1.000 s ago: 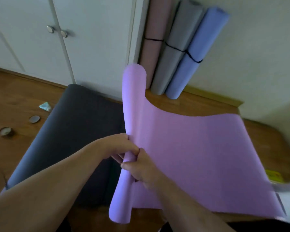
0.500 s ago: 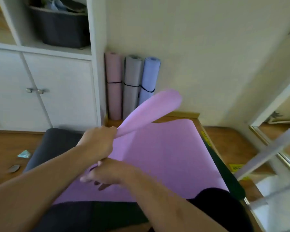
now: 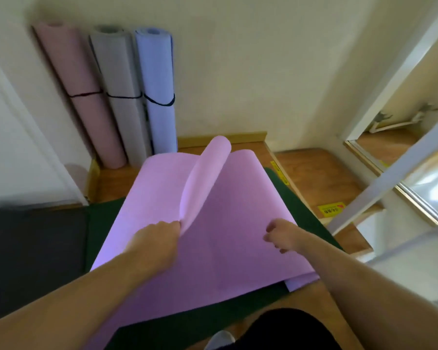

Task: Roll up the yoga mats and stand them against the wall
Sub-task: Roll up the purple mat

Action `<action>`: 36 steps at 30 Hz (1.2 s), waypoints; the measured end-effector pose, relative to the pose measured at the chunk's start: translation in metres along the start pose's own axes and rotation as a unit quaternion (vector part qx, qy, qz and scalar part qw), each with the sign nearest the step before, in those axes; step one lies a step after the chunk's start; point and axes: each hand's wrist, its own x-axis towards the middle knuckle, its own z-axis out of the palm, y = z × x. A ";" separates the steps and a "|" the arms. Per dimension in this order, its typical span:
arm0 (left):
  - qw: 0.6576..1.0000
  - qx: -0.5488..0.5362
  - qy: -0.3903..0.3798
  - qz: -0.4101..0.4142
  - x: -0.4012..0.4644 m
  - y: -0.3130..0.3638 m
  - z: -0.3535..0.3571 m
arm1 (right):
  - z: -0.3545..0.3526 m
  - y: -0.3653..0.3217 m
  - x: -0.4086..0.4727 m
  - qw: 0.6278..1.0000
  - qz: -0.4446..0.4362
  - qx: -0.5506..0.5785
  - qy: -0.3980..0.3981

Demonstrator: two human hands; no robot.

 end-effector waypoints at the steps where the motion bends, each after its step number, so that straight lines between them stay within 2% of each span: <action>1: 1.000 -0.006 -0.012 0.002 0.015 0.008 0.011 | 0.006 0.026 0.020 0.999 0.032 0.001 0.028; 4: 0.998 -0.024 -0.050 0.016 0.057 0.029 0.040 | 0.020 0.097 0.074 0.979 0.146 0.050 0.134; 5: 0.998 -0.028 -0.058 0.021 0.070 0.033 0.047 | 0.024 0.115 0.091 0.970 0.180 0.066 0.148; 8: 0.996 -0.020 -0.076 0.029 0.091 0.035 0.061 | 0.035 0.139 0.120 0.955 0.243 0.144 0.092; 9: 0.996 -0.012 -0.078 0.030 0.094 0.033 0.065 | 0.038 0.134 0.121 0.958 0.242 0.134 0.071; 11: 0.996 0.005 -0.088 0.024 0.093 0.027 0.069 | 0.047 0.124 0.123 0.975 0.205 0.052 0.073; 13: 0.994 0.030 -0.099 0.022 0.086 0.023 0.064 | 0.052 0.108 0.119 0.989 0.128 0.000 0.068; 16: 0.994 0.061 -0.081 0.035 0.068 0.018 0.033 | 0.035 0.069 0.085 0.995 0.014 0.084 0.049; 19: 0.994 0.085 -0.036 0.051 0.041 0.001 -0.023 | 0.003 0.016 0.022 0.975 -0.066 0.209 0.029; 25: 0.990 0.102 0.097 0.033 -0.050 -0.054 -0.157 | -0.020 -0.096 -0.119 0.908 -0.183 0.377 0.016; 30: 0.973 0.139 0.183 0.020 -0.134 -0.085 -0.238 | 0.033 -0.176 -0.202 0.785 -0.234 0.574 -0.018; 32: 0.966 0.150 0.210 0.012 -0.161 -0.090 -0.256 | 0.068 -0.208 -0.217 0.740 -0.224 0.626 -0.102; 33: 0.963 0.151 0.221 0.008 -0.172 -0.092 -0.260 | 0.088 -0.224 -0.224 0.750 -0.211 0.605 -0.163; 34: 0.962 0.150 0.230 0.007 -0.181 -0.093 -0.261 | 0.106 -0.237 -0.233 0.802 -0.187 0.528 -0.208; 35: 0.960 0.148 0.236 0.010 -0.189 -0.095 -0.257 | 0.123 -0.247 -0.243 0.867 -0.185 0.395 -0.241; 36: 0.960 0.149 0.238 0.013 -0.194 -0.099 -0.250 | 0.138 -0.254 -0.252 0.914 -0.212 0.217 -0.268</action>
